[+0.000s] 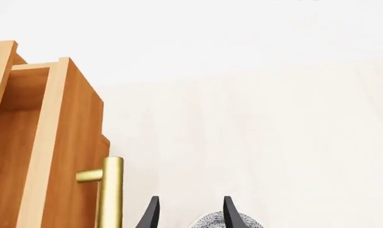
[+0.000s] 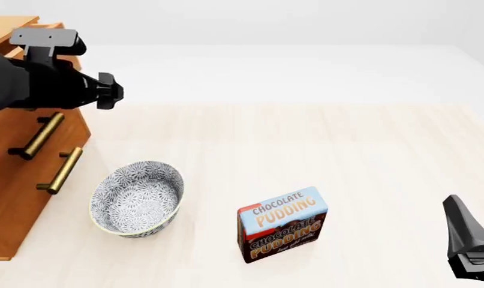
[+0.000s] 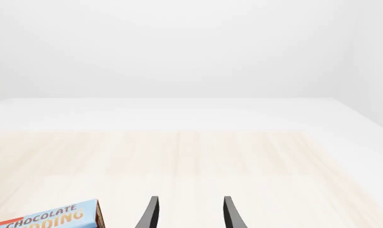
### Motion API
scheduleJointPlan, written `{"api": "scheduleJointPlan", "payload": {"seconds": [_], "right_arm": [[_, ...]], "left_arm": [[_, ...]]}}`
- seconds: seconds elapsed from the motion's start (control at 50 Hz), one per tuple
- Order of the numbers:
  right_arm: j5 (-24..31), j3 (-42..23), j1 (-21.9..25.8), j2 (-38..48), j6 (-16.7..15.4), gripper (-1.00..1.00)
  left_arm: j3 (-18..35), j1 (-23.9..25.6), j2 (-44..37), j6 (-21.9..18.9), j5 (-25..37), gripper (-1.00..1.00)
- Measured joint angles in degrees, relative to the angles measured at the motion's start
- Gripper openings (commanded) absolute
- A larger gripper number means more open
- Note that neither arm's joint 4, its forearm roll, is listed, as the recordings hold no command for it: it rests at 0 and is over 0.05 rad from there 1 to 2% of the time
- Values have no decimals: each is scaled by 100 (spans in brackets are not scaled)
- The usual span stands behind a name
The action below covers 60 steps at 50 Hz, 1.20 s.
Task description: Put the butter at the back in the top drawer of the cabinet and close it.
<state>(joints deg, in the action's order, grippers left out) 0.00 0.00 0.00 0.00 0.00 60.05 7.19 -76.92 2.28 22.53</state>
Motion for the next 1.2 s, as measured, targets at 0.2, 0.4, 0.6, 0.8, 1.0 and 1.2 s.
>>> {"api": "scheduleJointPlan", "payload": {"seconds": [0.2, 0.4, 0.6, 0.8, 1.0, 1.2], "right_arm": [[0, 0, 0, 0, 0, 100], [0, 0, 0, 0, 0, 100], [0, 0, 0, 0, 0, 100], [0, 0, 0, 0, 0, 100], [0, 0, 0, 0, 0, 100], [0, 0, 0, 0, 0, 100]], "left_arm": [[-94, -229, 102, -29, -2, 100], [-186, -436, 184, -49, -38, 100], [-246, -619, 254, -82, -43, 100], [-327, -808, 329, -91, -63, 100], [-437, -994, 442, -90, -92, 100], [-483, -1124, 539, -138, -65, 100]]}}
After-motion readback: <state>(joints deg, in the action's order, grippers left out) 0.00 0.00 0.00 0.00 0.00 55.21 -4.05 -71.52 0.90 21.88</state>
